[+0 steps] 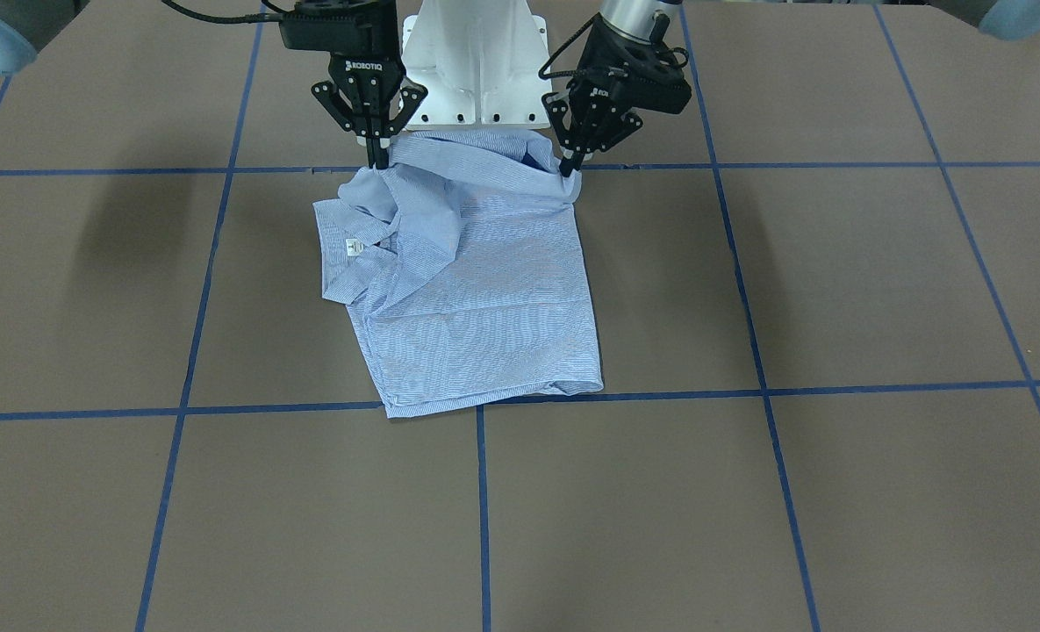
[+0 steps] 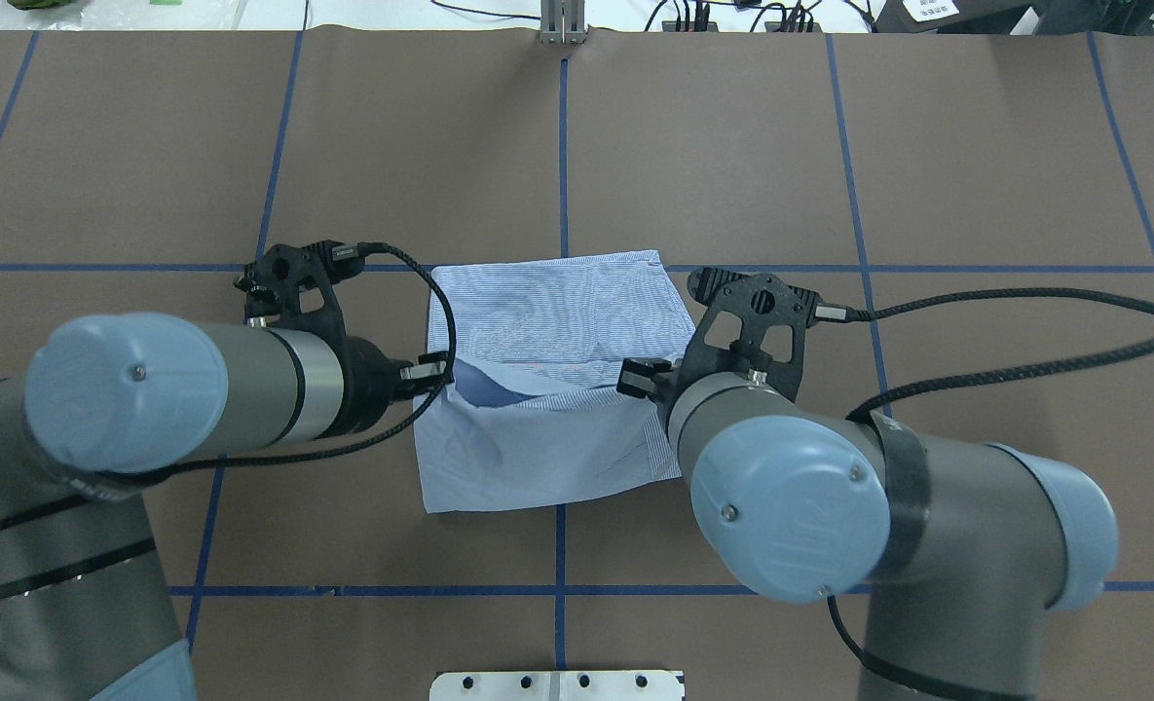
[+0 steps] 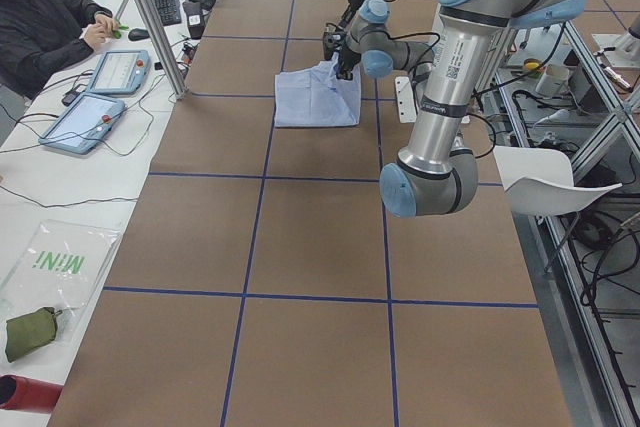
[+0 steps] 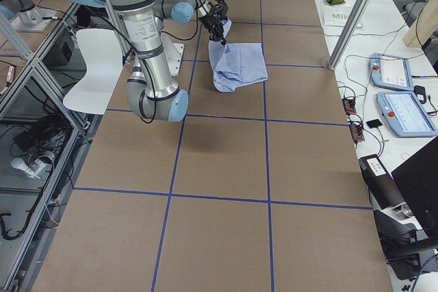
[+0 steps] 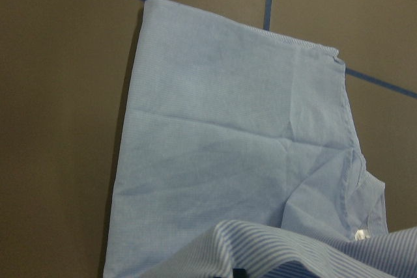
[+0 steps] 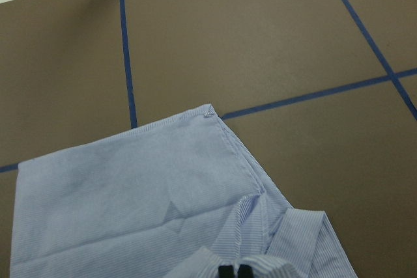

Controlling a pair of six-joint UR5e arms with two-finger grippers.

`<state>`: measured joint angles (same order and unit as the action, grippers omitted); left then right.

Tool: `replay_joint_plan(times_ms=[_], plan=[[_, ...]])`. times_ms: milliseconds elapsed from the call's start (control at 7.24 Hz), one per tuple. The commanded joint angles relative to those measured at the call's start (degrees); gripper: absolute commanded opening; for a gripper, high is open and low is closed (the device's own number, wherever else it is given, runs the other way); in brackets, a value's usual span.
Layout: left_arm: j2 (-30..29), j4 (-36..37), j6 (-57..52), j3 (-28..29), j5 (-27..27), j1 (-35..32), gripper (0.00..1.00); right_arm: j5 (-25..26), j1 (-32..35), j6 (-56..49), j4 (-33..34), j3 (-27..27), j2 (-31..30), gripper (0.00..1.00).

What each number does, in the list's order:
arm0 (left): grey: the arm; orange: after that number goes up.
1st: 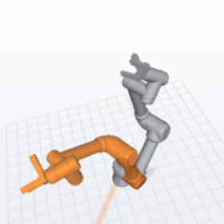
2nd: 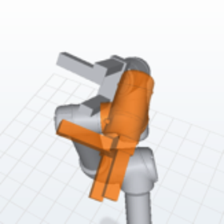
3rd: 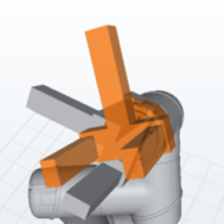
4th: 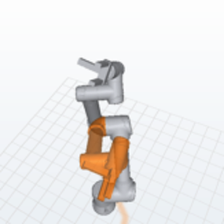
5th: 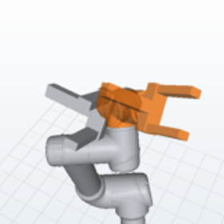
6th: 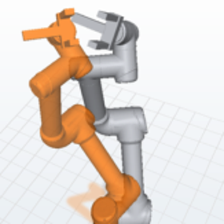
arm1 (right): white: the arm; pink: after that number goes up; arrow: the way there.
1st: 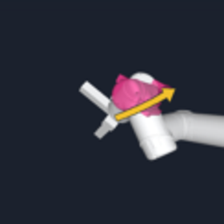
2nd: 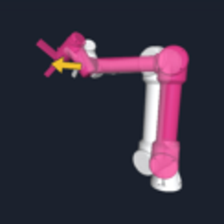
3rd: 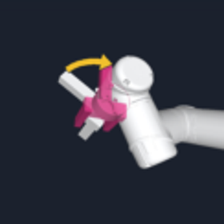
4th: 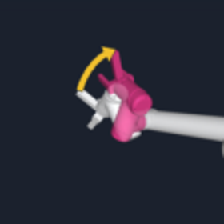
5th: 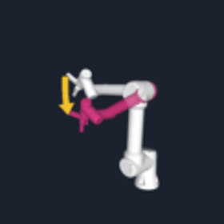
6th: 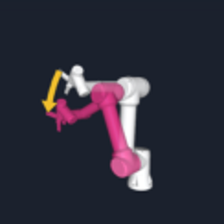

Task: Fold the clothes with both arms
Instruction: 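Lay the folded edge down on the shirt and open both grippers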

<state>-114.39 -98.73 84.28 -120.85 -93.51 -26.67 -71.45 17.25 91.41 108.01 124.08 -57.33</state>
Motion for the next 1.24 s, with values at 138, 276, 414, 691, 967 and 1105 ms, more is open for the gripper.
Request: replay_joint_plan(times_ms=[138,276,414,691,967,1105], plan=[[-8.97,-1.02,-6.84,17.24,0.35,-6.46,0.0,-2.11,7.6,-4.99,-13.59,-19.08,3.97,0.0],[-10.4,-4.07,-7.98,22.01,1.05,-6.73,0.0,-4.46,9.45,-5.27,-17.62,-26.53,6.85,0.0],[-10.68,-8.28,-9.91,26.67,1.58,-6.9,0.0,-4.74,10.51,-6.75,-21.31,-33.83,9.14,0.0],[-12.78,-15.33,-11.5,35.73,1.58,-7.52,0.0,-6.06,11.57,-8.96,-26.44,-38.81,9.34,0.0],[-13.49,-16.41,-12.03,37.96,1.58,-7.52,0.0,-7.2,12.01,-9.14,-26.45,-39.17,9.26,0.99],[-13.49,-19.02,-13.08,37.62,1.41,-7.96,0.98,-8.34,12.54,-9.75,-26.54,-38.91,9.69,1.0]])
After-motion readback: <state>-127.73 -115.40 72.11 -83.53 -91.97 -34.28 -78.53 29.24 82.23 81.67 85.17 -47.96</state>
